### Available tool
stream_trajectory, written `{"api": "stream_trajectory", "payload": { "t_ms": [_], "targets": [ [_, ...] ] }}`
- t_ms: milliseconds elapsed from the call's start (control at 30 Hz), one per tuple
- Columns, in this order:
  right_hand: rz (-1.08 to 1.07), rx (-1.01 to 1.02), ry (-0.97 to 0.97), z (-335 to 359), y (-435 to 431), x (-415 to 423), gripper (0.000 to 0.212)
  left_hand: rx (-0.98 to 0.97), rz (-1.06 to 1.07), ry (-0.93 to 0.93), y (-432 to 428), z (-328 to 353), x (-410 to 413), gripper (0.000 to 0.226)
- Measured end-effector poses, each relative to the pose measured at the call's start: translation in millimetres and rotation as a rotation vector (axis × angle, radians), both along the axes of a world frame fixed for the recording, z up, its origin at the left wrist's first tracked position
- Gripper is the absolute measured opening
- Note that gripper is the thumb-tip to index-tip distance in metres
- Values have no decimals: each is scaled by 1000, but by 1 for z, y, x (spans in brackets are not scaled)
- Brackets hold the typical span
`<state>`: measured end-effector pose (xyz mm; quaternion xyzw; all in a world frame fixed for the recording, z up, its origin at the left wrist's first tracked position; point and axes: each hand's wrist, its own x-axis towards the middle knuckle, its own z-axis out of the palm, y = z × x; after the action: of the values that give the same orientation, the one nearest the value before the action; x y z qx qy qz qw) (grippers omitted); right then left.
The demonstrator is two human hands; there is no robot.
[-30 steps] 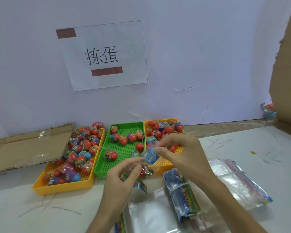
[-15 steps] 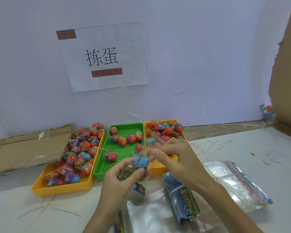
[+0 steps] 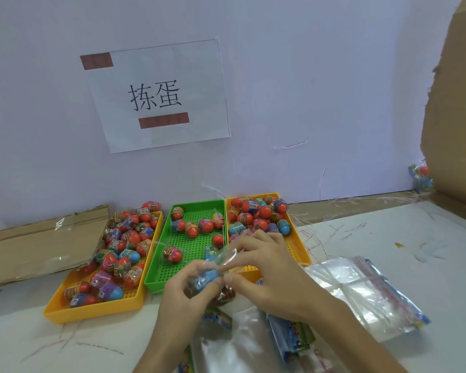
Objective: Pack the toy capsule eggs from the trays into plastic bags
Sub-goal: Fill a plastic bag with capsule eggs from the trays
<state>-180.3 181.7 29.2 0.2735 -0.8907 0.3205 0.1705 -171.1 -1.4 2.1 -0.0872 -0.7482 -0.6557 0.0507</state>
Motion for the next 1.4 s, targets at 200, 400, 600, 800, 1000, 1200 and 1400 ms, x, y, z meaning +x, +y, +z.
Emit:
{"api": "stream_trajectory", "payload": {
  "t_ms": [200, 400, 600, 800, 1000, 1200, 1400],
  "targets": [
    [-368, -325, 323, 8, -5, 2, 24, 256, 132, -97, -10, 0, -7, 26],
    [-468, -996, -37, 29, 44, -10, 36, 390, 176, -153, -16, 1, -11, 16],
    [-353, -1185, -498, 33, 86, -16, 28, 379, 139, -150, -11, 2, -9, 21],
    [-334, -1136, -411, 34, 93, -14, 30, 372, 137, -154, -10, 2, -9, 21],
    [-362, -943, -306, 31, 72, -13, 37, 353, 118, -158, -9, 2, -7, 18],
    [-5, -672, -487, 19, 21, -4, 46, 290, 71, -132, -5, 1, -5, 33],
    [-49, -526, -399, -4, -16, 5, 13, 234, -36, -121, -6, 0, -3, 40]
  ]
}}
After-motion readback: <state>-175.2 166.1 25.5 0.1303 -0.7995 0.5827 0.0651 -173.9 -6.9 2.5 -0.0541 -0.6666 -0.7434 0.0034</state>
